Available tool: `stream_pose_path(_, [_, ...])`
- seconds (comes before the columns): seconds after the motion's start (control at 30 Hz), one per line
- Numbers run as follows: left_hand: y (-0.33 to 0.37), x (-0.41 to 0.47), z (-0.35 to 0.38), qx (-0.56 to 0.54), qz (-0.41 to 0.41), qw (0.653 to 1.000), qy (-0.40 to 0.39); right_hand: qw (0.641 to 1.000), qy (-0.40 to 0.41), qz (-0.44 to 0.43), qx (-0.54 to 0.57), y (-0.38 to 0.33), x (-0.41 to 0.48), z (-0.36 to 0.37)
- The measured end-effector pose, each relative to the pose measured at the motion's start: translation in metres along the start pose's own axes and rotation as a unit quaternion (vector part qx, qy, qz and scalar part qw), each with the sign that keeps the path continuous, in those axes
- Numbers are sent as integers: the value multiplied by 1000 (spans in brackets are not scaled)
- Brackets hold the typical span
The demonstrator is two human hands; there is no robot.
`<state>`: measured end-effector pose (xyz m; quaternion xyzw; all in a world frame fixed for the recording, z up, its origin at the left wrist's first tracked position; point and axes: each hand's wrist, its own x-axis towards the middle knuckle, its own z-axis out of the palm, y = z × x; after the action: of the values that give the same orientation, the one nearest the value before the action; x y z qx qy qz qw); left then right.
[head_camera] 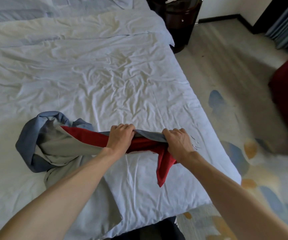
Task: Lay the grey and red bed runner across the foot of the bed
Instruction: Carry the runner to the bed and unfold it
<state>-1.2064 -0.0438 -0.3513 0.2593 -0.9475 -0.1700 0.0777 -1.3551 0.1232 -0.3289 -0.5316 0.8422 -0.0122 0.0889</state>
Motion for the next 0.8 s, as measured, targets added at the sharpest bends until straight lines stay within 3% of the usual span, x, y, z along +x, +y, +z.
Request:
stream_pose_path(0.5, [143,63,55,8,-45,999,8,999,-12,-37,-35,168,-9,-17])
stream_pose_path(0.8, [202,94,85,9,-39,999,-12,999,-23,-13,-35,243,-17,-18])
